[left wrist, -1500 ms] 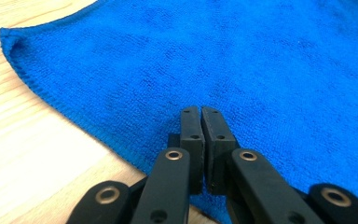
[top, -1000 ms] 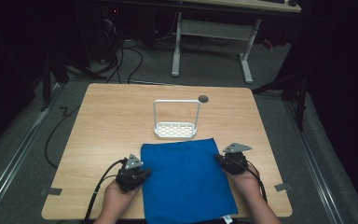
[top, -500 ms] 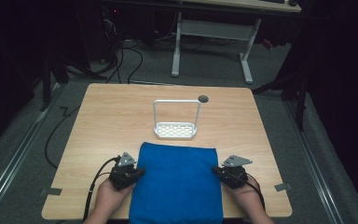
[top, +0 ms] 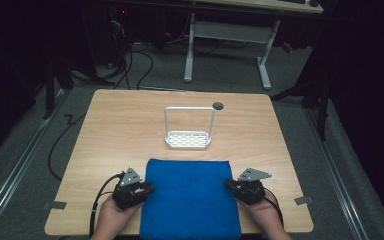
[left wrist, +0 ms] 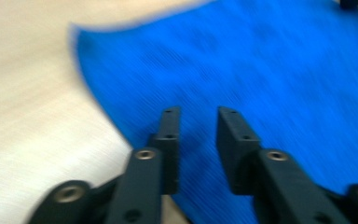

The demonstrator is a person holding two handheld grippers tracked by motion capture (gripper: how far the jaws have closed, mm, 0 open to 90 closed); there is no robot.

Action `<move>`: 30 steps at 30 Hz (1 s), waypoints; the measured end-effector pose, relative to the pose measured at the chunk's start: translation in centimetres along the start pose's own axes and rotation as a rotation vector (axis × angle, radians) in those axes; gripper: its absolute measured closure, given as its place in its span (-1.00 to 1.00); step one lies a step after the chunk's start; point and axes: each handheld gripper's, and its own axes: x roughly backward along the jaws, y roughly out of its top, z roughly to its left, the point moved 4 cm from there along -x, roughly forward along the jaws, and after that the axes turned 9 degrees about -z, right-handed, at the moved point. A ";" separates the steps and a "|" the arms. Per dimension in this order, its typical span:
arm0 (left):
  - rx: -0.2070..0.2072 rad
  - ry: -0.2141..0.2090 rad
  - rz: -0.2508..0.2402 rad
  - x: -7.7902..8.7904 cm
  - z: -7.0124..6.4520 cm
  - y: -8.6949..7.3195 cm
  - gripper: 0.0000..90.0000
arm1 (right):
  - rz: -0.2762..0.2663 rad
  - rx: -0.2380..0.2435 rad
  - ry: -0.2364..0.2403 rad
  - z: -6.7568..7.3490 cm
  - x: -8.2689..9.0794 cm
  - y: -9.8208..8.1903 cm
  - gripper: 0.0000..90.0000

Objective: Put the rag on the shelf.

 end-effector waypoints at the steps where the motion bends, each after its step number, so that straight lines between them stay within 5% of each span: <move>1: 0.014 0.043 -0.044 0.1 0.7 0.5 0.49 | -0.010 0.007 -0.011 0.0 0.1 0.1 0.74; 5: 0.033 0.127 -0.065 -0.7 2.5 1.1 0.31 | -0.038 0.024 -0.047 -0.5 0.4 0.4 0.63; 8: 0.037 0.144 -0.059 -1.7 3.2 1.5 0.28 | -0.044 0.021 -0.051 -0.8 0.5 0.3 0.60; 14: -0.007 0.206 -0.031 -4.0 4.5 2.8 0.25 | -0.055 0.016 -0.059 -1.1 0.8 0.3 0.56; 22: -0.014 0.197 0.006 -5.8 4.9 2.9 0.41 | -0.056 0.004 -0.075 -1.5 0.8 0.0 0.51; 26: 0.054 0.174 -0.007 -5.7 5.5 3.0 0.68 | -0.061 -0.023 -0.084 -1.9 0.5 0.2 0.44; 30: 0.056 0.162 -0.002 -5.7 5.4 2.9 0.84 | -0.069 -0.044 -0.114 -2.2 -0.1 0.7 0.37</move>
